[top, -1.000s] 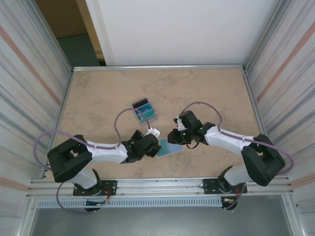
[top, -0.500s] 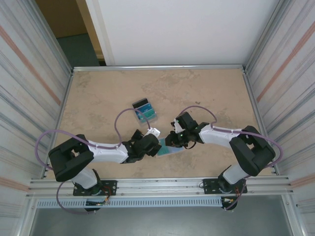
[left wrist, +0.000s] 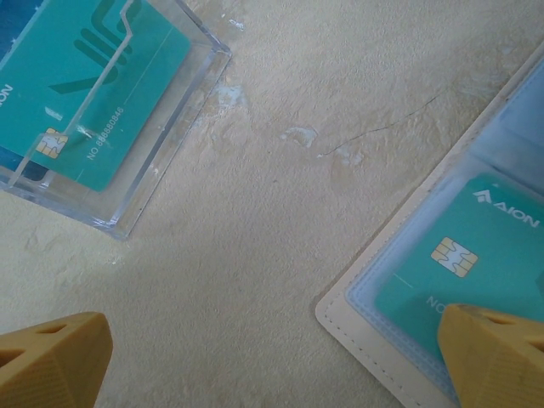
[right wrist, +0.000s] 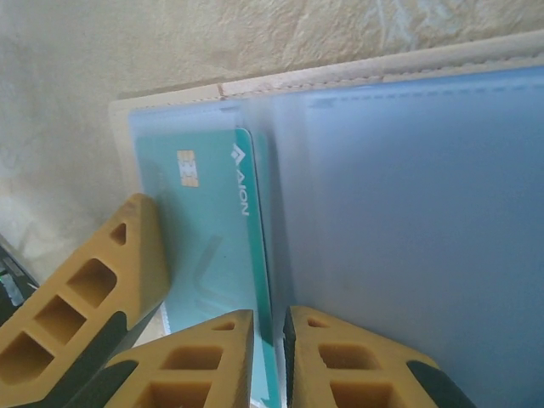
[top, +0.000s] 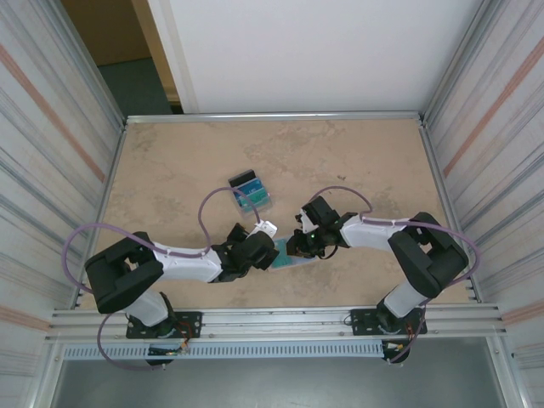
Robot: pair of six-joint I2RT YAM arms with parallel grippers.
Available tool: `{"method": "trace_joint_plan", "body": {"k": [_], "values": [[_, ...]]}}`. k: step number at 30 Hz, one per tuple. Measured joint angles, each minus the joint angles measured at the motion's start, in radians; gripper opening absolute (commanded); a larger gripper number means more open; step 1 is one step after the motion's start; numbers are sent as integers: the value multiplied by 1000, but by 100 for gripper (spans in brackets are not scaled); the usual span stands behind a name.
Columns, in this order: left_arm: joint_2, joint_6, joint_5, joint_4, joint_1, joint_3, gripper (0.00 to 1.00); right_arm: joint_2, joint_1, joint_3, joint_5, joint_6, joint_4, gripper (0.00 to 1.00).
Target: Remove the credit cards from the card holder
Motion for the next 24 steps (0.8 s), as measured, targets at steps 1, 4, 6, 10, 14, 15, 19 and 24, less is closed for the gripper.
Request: {"method": "trace_joint_plan", "body": {"k": [1,4,6,10,14,15,19,24], "values": [[0,0,-1,0,0,0,99,2,0,0,0,0,2,17],[0,0,-8,-3,0,0,99,8,0,-2,-5,0,18,17],[0,0,-14,-3,0,0,99,9,-2,-9,-11,0,36,17],[2,0,-18,-3,-1,1,99,9,-16,-32,-39,5,80,16],[5,0,-25,-4,-6,3,99,9,-34,-57,-76,27,129,15],[5,0,-25,-4,-7,3,99,9,-38,-62,-85,30,140,15],[7,0,-37,-10,-13,8,99,9,-46,-80,-115,47,184,14],[10,0,-45,-19,-17,13,99,9,-54,-96,-138,57,215,13]]}}
